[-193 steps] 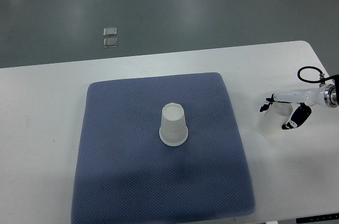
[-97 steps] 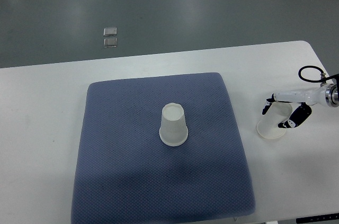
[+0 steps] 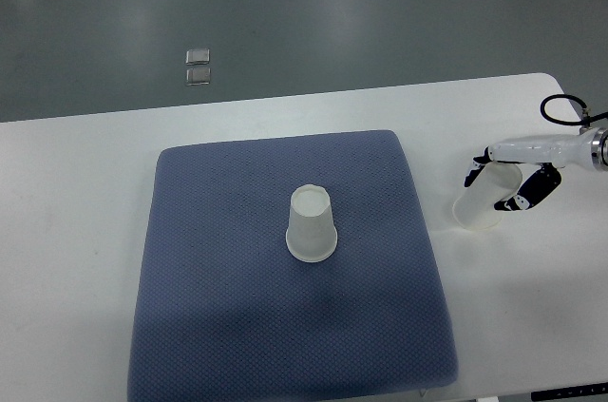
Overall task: Stack paper cups
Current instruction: 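Close the right hand fingers around the standing white paper cup, then lift the cup with the right hand and lower it onto the upside-down cup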
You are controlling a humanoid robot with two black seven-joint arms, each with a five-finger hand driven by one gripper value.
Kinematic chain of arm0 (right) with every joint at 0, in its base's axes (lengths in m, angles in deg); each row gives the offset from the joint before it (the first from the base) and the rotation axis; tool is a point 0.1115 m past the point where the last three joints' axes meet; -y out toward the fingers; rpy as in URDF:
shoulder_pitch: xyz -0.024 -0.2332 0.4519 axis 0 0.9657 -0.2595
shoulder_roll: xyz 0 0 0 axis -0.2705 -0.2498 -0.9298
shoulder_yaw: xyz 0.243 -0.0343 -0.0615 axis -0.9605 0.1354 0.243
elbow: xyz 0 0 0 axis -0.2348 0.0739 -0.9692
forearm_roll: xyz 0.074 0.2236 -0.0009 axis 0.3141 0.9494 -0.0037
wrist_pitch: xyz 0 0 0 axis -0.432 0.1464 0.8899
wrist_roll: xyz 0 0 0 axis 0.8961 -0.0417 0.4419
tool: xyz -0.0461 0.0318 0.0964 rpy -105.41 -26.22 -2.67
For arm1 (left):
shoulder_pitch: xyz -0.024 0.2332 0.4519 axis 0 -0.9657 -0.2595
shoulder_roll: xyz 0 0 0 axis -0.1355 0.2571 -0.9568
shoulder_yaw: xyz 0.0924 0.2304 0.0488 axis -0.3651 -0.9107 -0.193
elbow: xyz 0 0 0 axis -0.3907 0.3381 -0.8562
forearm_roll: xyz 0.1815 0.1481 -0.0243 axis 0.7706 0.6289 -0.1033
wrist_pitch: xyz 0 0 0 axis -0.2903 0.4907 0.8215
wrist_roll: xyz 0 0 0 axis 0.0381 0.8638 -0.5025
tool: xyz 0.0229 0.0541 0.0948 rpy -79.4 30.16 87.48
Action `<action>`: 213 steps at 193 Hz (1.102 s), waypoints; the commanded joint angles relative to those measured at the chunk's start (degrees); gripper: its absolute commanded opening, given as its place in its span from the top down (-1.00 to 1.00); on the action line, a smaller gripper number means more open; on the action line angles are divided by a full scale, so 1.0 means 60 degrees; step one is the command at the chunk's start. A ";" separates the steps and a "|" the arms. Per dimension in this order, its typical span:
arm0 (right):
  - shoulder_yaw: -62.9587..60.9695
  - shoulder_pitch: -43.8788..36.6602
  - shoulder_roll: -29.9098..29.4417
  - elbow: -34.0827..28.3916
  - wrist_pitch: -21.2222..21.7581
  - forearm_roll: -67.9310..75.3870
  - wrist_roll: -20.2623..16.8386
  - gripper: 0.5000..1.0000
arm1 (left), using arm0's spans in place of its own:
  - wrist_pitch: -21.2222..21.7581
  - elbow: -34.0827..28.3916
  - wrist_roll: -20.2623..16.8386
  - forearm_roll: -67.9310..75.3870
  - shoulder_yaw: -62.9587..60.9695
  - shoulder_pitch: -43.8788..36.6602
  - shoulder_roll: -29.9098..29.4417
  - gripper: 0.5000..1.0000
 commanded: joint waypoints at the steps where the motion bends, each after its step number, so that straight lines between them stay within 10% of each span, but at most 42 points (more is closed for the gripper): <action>1: -0.0008 -0.0261 0.0039 -0.0045 0.0196 0.0026 0.0183 1.00 | -0.0008 0.0002 0.0001 0.0000 0.0001 0.0000 0.0000 -1.00; 135: -0.0828 -0.3074 -0.1967 -0.1305 0.2745 0.1827 -0.0285 0.90 | -0.0008 0.0002 0.0001 0.0000 0.0001 0.0000 0.0000 -1.00; 213: -0.1019 -0.3000 -0.2715 -0.1276 0.2950 0.1827 -0.0637 0.88 | 0.0006 0.0002 0.0001 0.0000 0.0001 0.0000 0.0000 -1.00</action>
